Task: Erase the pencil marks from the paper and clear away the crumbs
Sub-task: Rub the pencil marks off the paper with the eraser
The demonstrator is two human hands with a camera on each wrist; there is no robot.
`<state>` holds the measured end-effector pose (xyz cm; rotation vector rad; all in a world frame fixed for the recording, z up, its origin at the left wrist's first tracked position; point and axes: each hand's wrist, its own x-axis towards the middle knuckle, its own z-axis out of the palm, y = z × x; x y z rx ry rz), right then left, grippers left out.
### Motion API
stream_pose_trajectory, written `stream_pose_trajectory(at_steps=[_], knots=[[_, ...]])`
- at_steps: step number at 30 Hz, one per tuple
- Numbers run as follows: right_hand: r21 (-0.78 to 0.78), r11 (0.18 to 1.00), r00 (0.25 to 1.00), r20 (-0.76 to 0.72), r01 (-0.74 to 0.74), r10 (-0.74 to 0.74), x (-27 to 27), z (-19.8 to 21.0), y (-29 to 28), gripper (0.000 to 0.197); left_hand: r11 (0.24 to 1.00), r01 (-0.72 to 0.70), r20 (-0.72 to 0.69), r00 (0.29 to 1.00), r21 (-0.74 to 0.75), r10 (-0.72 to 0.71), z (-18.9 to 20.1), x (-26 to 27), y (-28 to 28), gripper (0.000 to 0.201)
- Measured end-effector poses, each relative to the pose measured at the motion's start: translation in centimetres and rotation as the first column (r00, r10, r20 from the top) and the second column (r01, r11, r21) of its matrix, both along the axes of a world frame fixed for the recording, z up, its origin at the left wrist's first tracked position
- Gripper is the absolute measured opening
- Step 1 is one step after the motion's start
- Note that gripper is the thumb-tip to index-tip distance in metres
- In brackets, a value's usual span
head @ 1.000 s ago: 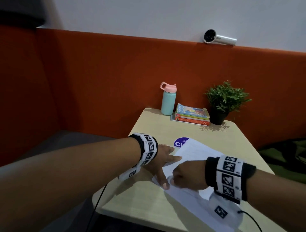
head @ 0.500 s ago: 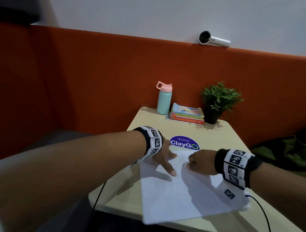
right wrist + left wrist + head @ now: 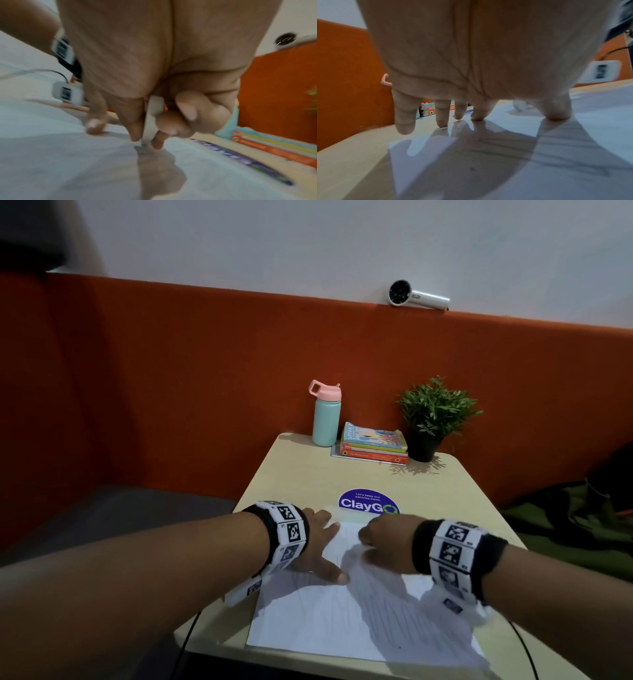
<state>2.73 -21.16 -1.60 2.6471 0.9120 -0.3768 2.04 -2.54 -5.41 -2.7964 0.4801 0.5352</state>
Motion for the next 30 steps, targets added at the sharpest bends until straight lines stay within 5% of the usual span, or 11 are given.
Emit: stream_pose_trajectory(at_steps=[2, 8, 12, 17, 21, 26, 30], knots=[[0.022, 0.998, 0.998, -0.037, -0.057, 0.058, -1.0, -0.6, 1.2, 0.028, 0.999, -0.037, -0.036, 0.999, -0.037, 0.035, -0.4, -0.1, 0.2, 0.122], [-0.01, 0.997, 0.996, 0.03, 0.079, -0.079, 2.9, 0.8, 0.5, 0.03, 0.996, -0.057, -0.073, 0.996, -0.065, 0.053, -0.6, -0.3, 0.1, 0.116], [-0.022, 0.999, 0.998, -0.033, -0.05, 0.049, -0.1, -0.6, 2.4, 0.029, 0.996, -0.061, -0.075, 0.996, -0.071, 0.055, -0.7, -0.1, 0.2, 0.118], [-0.039, 0.996, 0.995, 0.06, 0.081, -0.078, 3.0, 0.9, 1.3, 0.036, 0.993, -0.068, -0.089, 0.994, -0.096, 0.06, -0.8, -0.3, 0.3, 0.116], [-0.044, 0.998, 0.999, 0.009, -0.036, 0.036, 0.3, -0.3, 3.2, 0.032, 0.988, -0.085, -0.076, 0.994, -0.127, 0.076, -0.8, -0.4, 0.3, 0.119], [-0.038, 0.996, 0.995, 0.071, 0.076, -0.073, 3.4, 0.6, 2.6, 0.035, 0.985, -0.099, -0.087, 0.992, -0.145, 0.087, -0.9, -0.6, 0.4, 0.119], [-0.049, 0.998, 0.999, 0.018, -0.033, 0.034, 0.9, 0.0, 4.0, 0.036, 0.981, -0.136, -0.084, 0.989, -0.14, 0.125, -0.4, -0.7, 0.2, 0.123]])
